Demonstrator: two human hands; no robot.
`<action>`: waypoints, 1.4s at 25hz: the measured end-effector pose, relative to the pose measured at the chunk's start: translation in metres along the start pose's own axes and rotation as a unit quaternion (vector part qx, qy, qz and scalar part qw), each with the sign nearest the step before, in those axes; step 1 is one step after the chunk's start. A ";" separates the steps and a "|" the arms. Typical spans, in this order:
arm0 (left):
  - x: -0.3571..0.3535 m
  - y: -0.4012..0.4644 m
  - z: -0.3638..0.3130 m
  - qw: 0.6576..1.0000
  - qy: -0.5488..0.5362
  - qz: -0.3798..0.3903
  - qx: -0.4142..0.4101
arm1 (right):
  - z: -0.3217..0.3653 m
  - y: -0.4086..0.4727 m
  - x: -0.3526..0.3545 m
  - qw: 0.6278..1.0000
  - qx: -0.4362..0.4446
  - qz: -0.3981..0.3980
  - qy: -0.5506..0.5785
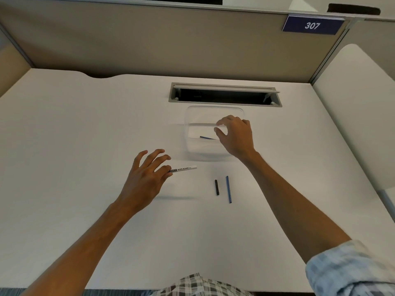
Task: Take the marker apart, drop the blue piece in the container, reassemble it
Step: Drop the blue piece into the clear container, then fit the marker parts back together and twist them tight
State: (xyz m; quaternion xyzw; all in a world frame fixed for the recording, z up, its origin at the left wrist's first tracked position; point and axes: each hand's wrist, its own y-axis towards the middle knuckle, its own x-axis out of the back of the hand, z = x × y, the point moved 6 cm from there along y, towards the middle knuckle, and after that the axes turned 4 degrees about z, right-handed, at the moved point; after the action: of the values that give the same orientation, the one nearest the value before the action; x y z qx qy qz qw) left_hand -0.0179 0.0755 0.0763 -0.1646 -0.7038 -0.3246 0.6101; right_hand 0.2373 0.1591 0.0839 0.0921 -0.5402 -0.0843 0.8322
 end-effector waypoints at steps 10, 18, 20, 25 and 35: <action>0.007 -0.004 -0.014 1.000 -0.004 0.007 -0.001 | -0.022 -0.102 0.014 0.993 -0.053 -0.030 0.098; 0.007 -0.009 -0.027 1.000 -0.013 0.016 -0.005 | -0.041 -0.166 -0.036 0.985 -0.155 0.062 0.048; 0.007 -0.009 -0.030 1.000 -0.014 0.018 -0.006 | -0.039 -0.174 -0.042 0.988 -0.147 0.049 0.010; 0.010 -0.010 -0.036 1.000 -0.013 0.016 -0.010 | -0.034 -0.175 -0.038 0.988 -0.151 0.023 0.012; 0.019 -0.011 -0.042 0.999 -0.053 0.006 -0.002 | -0.013 -0.175 0.015 0.913 -0.156 -0.038 0.375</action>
State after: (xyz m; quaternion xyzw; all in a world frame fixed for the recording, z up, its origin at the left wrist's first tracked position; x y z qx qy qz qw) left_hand 0.0027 0.0367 0.0936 -0.1869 -0.7333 -0.3127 0.5741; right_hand 0.2479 -0.0134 0.0488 0.0060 -0.1642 -0.1582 0.9736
